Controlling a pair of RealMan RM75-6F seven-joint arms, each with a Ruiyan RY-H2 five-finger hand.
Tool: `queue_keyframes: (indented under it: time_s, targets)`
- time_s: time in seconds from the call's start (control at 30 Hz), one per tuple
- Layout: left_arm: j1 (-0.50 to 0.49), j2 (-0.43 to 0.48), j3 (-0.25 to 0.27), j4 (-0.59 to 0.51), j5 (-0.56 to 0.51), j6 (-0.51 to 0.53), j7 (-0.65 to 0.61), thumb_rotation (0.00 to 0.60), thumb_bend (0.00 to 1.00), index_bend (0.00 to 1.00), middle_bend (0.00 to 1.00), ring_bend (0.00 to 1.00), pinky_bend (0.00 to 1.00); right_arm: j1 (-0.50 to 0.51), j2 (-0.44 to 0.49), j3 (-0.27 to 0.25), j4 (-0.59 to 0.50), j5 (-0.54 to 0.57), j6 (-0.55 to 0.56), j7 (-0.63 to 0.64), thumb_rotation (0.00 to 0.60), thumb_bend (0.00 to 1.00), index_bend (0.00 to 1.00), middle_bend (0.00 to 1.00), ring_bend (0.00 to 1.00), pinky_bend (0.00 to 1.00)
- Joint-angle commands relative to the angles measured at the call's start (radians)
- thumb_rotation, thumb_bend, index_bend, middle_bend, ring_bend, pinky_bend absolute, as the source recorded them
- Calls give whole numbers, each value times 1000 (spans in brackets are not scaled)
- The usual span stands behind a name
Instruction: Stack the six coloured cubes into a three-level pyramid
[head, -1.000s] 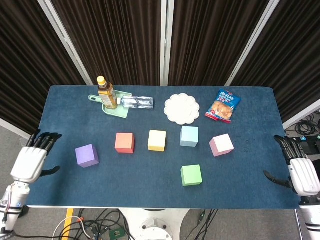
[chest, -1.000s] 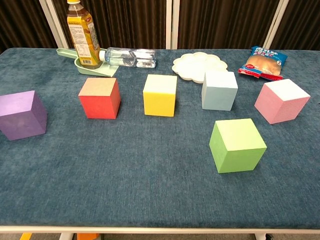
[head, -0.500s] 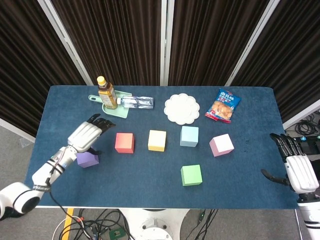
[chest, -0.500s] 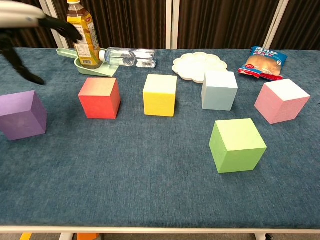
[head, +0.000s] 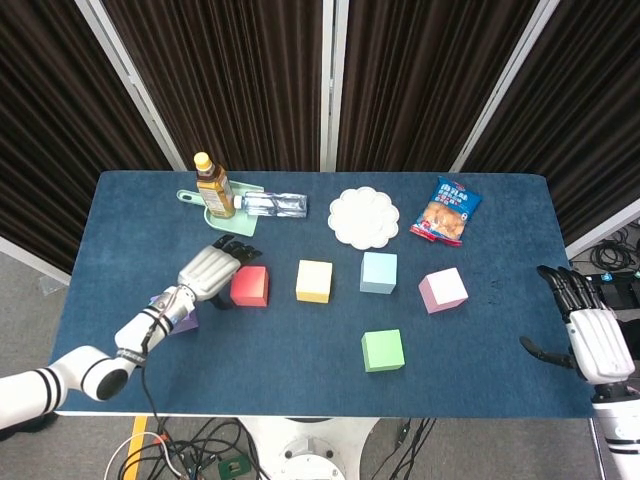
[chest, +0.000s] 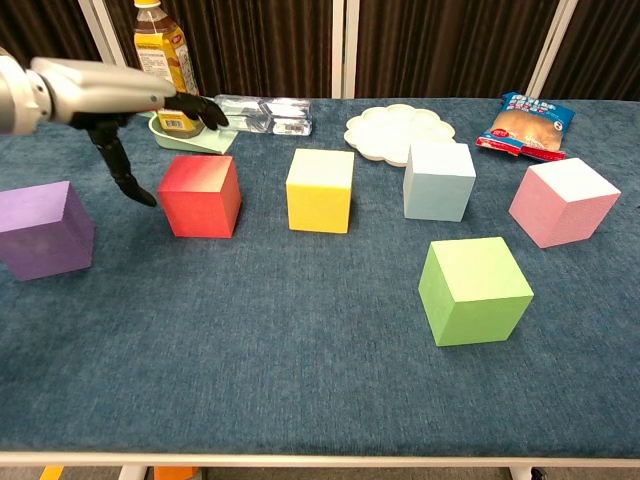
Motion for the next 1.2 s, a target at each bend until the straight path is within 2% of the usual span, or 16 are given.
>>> queue_keyframes:
  time_s: [0.03, 0.53, 0.63, 0.9, 1.03, 1.2]
  targets:
    - [-16, -36, 14, 30, -30, 11, 34, 600, 0, 100, 101, 93, 43, 0, -3, 0, 3, -1, 0, 5, 600, 116, 0, 83, 0, 0]
    - [-40, -125, 33, 97, -86, 44, 49, 600, 0, 189, 243, 132, 45, -12, -13, -4, 27, -3, 11, 29, 600, 117, 0, 83, 0, 0]
    - [-45, -140, 32, 115, -87, 49, 42, 600, 0, 228, 261, 143, 45, -13, -13, -4, 30, -3, 10, 33, 600, 117, 0, 83, 0, 0]
    - [-51, -167, 34, 139, -92, 59, 27, 600, 1, 363, 407, 236, 46, -14, -18, -4, 41, -2, 7, 46, 600, 117, 0, 84, 0, 0]
    - [-54, -173, 31, 121, -94, 76, 39, 600, 1, 371, 415, 238, 46, -14, -18, -4, 42, -2, 7, 47, 600, 117, 0, 84, 0, 0]
    - [-69, -177, 25, 99, -150, 75, 83, 600, 1, 368, 415, 238, 46, -13, -18, -3, 42, -3, 7, 49, 600, 118, 0, 84, 0, 0]
